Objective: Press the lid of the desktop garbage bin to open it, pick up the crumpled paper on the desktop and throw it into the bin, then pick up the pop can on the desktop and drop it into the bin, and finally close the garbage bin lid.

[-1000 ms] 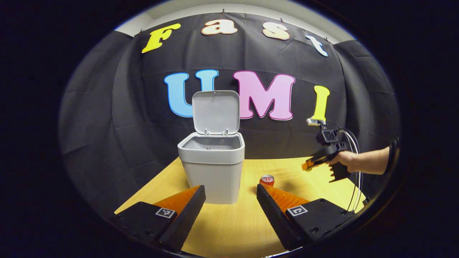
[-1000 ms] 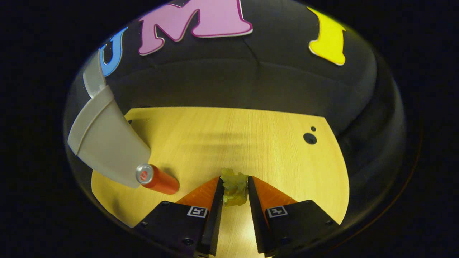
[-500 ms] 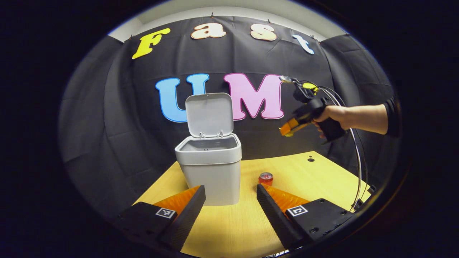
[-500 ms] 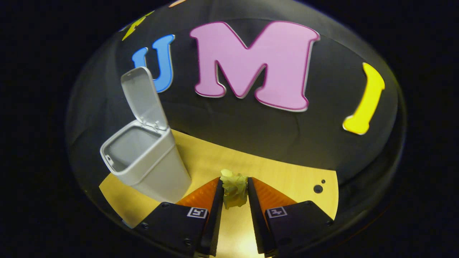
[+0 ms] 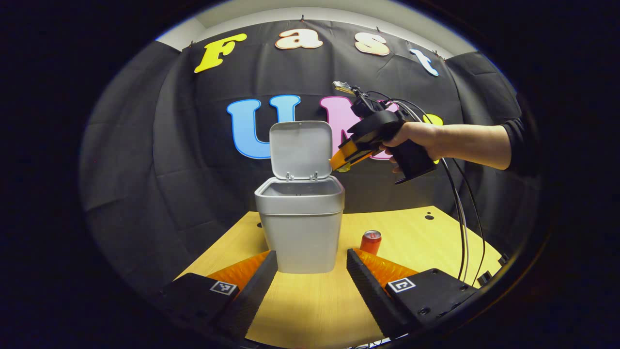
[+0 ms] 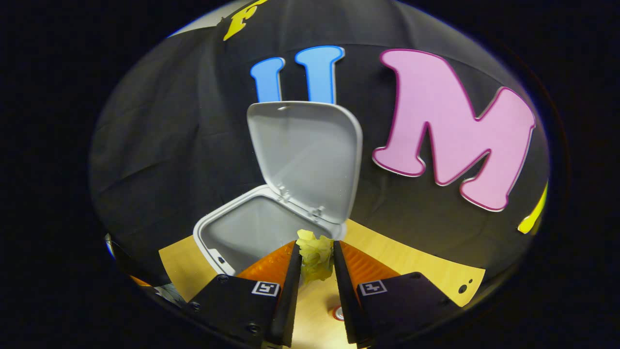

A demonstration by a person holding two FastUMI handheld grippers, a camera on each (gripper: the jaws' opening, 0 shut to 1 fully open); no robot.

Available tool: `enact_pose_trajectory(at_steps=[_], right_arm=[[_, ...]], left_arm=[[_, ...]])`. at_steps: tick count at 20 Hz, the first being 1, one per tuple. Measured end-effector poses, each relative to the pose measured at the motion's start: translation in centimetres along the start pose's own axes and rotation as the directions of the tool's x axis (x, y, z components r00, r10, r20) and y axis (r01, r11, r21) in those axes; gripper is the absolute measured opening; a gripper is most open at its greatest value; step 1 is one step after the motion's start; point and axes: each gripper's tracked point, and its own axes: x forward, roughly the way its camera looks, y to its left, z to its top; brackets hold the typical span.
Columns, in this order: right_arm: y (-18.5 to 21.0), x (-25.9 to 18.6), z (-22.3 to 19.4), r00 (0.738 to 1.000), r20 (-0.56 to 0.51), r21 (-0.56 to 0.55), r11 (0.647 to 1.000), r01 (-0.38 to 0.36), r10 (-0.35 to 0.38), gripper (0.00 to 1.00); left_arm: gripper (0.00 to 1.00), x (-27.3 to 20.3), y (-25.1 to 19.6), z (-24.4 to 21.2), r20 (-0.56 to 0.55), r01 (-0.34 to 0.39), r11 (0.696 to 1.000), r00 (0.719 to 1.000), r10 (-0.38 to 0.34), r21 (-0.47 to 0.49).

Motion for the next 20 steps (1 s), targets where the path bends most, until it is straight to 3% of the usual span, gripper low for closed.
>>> enact_pose_trajectory(at_steps=[6, 11, 12, 15, 19, 20], right_arm=[[4.4, 3.5, -0.3, 0.998, -0.022, -0.026, 0.998, -0.054, 0.053, 0.45], [4.9, 4.3, -0.8, 0.997, -0.028, -0.014, 0.997, -0.07, 0.069, 0.48], [5.0, 4.2, -0.7, 0.997, -0.023, -0.008, 0.997, -0.079, 0.079, 0.41], [4.6, 4.3, -0.9, 0.996, -0.012, 0.014, 0.996, -0.087, 0.087, 1.0], [2.1, 2.1, -0.7, 0.998, 0.057, 0.044, 0.999, -0.026, 0.024, 1.0], [-0.7, -0.1, -0.6, 0.992, 0.118, 0.051, 0.998, 0.038, -0.043, 1.0]], left_arm=[[0.97, -0.6, 2.8, -0.4, -0.015, -0.066, 0.997, 0.998, 0.066, -0.028], [0.97, -0.6, 3.6, -0.8, -0.031, -0.095, 0.995, 0.995, 0.094, -0.042], [0.97, -0.6, 3.6, -0.9, -0.036, -0.097, 0.995, 0.995, 0.096, -0.038], [0.97, -0.4, 2.9, -0.7, -0.033, -0.084, 0.996, 0.996, 0.083, -0.04], [0.97, 0.8, 1.1, -1.4, -0.049, -0.031, 0.998, 0.998, 0.028, -0.051], [0.98, 1.8, -0.6, -1.5, -0.047, 0.027, 0.998, 0.998, -0.03, -0.057]])
